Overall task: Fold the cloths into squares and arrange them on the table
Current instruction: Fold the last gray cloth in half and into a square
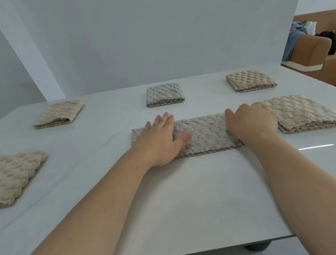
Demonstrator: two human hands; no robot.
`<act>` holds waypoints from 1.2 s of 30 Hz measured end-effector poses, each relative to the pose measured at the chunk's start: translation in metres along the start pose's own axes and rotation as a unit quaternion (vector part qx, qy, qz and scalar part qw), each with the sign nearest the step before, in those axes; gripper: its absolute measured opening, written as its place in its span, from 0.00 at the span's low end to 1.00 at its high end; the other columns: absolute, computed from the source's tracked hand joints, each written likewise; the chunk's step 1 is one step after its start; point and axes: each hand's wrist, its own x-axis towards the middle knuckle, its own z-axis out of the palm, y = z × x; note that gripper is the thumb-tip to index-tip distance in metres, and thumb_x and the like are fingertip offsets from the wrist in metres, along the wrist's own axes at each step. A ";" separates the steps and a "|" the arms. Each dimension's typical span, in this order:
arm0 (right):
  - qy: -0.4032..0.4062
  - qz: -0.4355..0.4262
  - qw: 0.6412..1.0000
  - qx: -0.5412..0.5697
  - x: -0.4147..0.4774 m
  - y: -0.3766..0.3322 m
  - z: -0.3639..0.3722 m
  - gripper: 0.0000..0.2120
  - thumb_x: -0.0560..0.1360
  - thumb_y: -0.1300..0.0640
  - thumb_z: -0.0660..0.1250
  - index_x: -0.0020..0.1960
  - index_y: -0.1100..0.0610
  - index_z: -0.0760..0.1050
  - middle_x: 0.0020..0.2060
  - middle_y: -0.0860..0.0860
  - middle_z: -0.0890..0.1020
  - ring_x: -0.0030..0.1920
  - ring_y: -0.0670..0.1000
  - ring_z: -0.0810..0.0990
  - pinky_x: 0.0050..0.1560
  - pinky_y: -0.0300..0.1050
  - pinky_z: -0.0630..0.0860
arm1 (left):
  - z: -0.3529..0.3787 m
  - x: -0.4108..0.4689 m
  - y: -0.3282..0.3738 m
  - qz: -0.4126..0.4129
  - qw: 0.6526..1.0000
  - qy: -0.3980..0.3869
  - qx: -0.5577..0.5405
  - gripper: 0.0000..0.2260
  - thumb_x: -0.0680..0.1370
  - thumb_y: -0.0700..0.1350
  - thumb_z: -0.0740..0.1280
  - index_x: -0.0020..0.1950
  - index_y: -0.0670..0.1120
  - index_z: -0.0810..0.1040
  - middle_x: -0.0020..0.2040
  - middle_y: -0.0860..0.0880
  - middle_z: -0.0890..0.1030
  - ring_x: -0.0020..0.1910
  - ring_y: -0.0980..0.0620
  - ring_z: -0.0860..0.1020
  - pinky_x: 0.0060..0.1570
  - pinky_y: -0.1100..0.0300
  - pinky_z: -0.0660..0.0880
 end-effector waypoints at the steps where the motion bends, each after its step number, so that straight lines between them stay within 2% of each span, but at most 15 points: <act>1: -0.014 0.010 1.000 -0.011 -0.001 -0.001 0.000 0.32 0.82 0.38 0.50 0.70 0.63 0.72 0.71 0.64 0.71 0.73 0.65 0.65 0.68 0.60 0.65 | 0.000 0.003 0.007 0.028 0.999 -0.023 0.000 0.43 0.78 0.73 0.44 0.83 0.46 0.41 0.83 0.49 0.40 0.82 0.51 0.41 0.80 0.47 0.42; 4: -0.050 -0.014 0.998 -0.020 -0.006 -0.008 0.004 0.34 0.82 0.37 0.51 0.72 0.63 0.68 0.70 0.63 0.71 0.71 0.64 0.67 0.67 0.58 0.66 | 0.009 0.015 0.015 0.052 0.996 -0.063 0.029 0.50 0.72 0.79 0.44 0.83 0.46 0.40 0.83 0.48 0.40 0.82 0.51 0.41 0.80 0.47 0.43; 8: -0.056 -0.050 0.996 0.042 -0.002 -0.010 0.003 0.24 0.83 0.44 0.54 0.68 0.62 0.71 0.64 0.62 0.75 0.66 0.64 0.72 0.62 0.56 0.70 | 0.017 0.023 0.018 0.044 0.994 -0.073 0.068 0.56 0.66 0.82 0.42 0.83 0.46 0.39 0.83 0.48 0.41 0.82 0.51 0.41 0.80 0.47 0.43; 11: -0.070 -0.046 0.986 0.148 0.003 -0.006 -0.010 0.20 0.83 0.46 0.58 0.63 0.62 0.70 0.59 0.63 0.78 0.58 0.64 0.77 0.55 0.55 0.74 | 0.019 0.018 0.023 0.045 0.995 -0.073 0.056 0.55 0.67 0.82 0.42 0.83 0.47 0.38 0.84 0.49 0.40 0.82 0.51 0.40 0.80 0.48 0.41; 14: -0.045 -0.057 0.980 0.187 -0.002 -0.002 -0.031 0.20 0.82 0.45 0.61 0.62 0.61 0.68 0.50 0.59 0.75 0.48 0.60 0.73 0.47 0.52 0.71 | 0.022 0.005 0.039 0.047 0.996 -0.070 0.037 0.53 0.70 0.81 0.43 0.83 0.46 0.37 0.83 0.49 0.40 0.82 0.52 0.39 0.80 0.48 0.40; 18: -0.020 -0.098 0.975 0.200 -0.019 -0.003 -0.062 0.23 0.80 0.46 0.66 0.65 0.60 0.66 0.52 0.58 0.77 0.49 0.60 0.76 0.45 0.51 0.72 | 0.030 -0.010 0.060 0.046 0.996 -0.073 0.023 0.55 0.68 0.82 0.42 0.82 0.46 0.36 0.83 0.50 0.39 0.81 0.52 0.38 0.80 0.47 0.40; 20: -0.025 -0.114 0.971 0.209 -0.030 -0.007 -0.075 0.22 0.78 0.47 0.68 0.63 0.59 0.65 0.50 0.57 0.77 0.45 0.58 0.77 0.39 0.48 0.70 | 0.025 -0.012 0.059 0.051 0.995 -0.078 -0.021 0.57 0.67 0.83 0.45 0.83 0.46 0.39 0.84 0.49 0.43 0.82 0.52 0.42 0.80 0.48 0.42; 22: -0.037 -0.142 0.964 0.222 -0.043 -0.012 -0.084 0.22 0.78 0.50 0.70 0.64 0.58 0.64 0.46 0.54 0.77 0.41 0.54 0.76 0.34 0.46 0.68 | 0.009 -0.015 0.049 0.052 0.988 -0.074 -0.127 0.54 0.69 0.81 0.54 0.83 0.47 0.49 0.82 0.48 0.55 0.80 0.49 0.56 0.78 0.50 0.53; 24: -0.032 -0.175 0.951 0.253 -0.059 -0.021 -0.088 0.23 0.78 0.55 0.70 0.67 0.56 0.63 0.41 0.49 0.76 0.38 0.49 0.75 0.32 0.44 0.67 | -0.009 -0.020 0.034 0.022 0.969 -0.032 -0.242 0.50 0.68 0.78 0.59 0.82 0.50 0.56 0.78 0.52 0.65 0.73 0.50 0.68 0.70 0.56 0.64; 25: -0.023 -0.191 0.941 0.277 -0.067 -0.027 -0.088 0.24 0.78 0.58 0.69 0.69 0.55 0.62 0.38 0.47 0.75 0.37 0.47 0.75 0.32 0.43 0.69 | -0.016 -0.023 0.023 -0.004 0.957 0.021 -0.288 0.46 0.69 0.76 0.60 0.81 0.52 0.61 0.74 0.55 0.70 0.69 0.53 0.73 0.65 0.59 0.69; 27: -0.004 -0.221 0.919 0.326 -0.081 -0.043 -0.083 0.25 0.77 0.63 0.65 0.71 0.55 0.62 0.39 0.46 0.77 0.42 0.51 0.78 0.36 0.46 0.71 | -0.022 -0.023 -0.002 -0.073 0.906 0.152 -0.388 0.25 0.76 0.65 0.67 0.69 0.53 0.77 0.62 0.57 0.80 0.55 0.56 0.81 0.53 0.62 0.77; 29: 0.005 -0.240 0.903 0.356 -0.097 -0.060 -0.073 0.26 0.77 0.64 0.63 0.73 0.54 0.62 0.40 0.43 0.75 0.45 0.51 0.75 0.38 0.42 0.68 | -0.023 -0.021 -0.029 -0.160 0.851 0.231 -0.444 0.07 0.80 0.50 0.70 0.54 0.48 0.82 0.51 0.48 0.85 0.41 0.52 0.84 0.45 0.56 0.81; 31: 0.013 -0.250 0.893 0.373 -0.114 -0.075 -0.055 0.27 0.76 0.66 0.63 0.73 0.52 0.63 0.42 0.45 0.74 0.44 0.51 0.75 0.38 0.42 0.70 | -0.021 -0.020 -0.045 -0.220 0.792 0.211 -0.529 0.07 0.82 0.45 0.67 0.53 0.42 0.80 0.48 0.40 0.85 0.32 0.50 0.81 0.34 0.57 0.80; 33: 0.011 -0.259 0.893 0.368 -0.130 -0.086 -0.033 0.29 0.75 0.67 0.62 0.73 0.50 0.63 0.43 0.49 0.77 0.45 0.54 0.77 0.41 0.49 0.75 | -0.021 -0.022 -0.046 -0.241 0.745 0.167 -0.599 0.13 0.83 0.48 0.65 0.56 0.38 0.78 0.43 0.39 0.83 0.28 0.49 0.79 0.28 0.61 0.77; 36: -0.012 -0.263 0.905 0.335 -0.145 -0.093 -0.004 0.30 0.75 0.66 0.61 0.74 0.48 0.61 0.45 0.52 0.79 0.49 0.56 0.77 0.45 0.52 0.75 | -0.016 -0.021 -0.040 -0.240 0.737 0.134 -0.618 0.22 0.81 0.58 0.66 0.54 0.38 0.80 0.41 0.41 0.83 0.28 0.49 0.80 0.29 0.59 0.78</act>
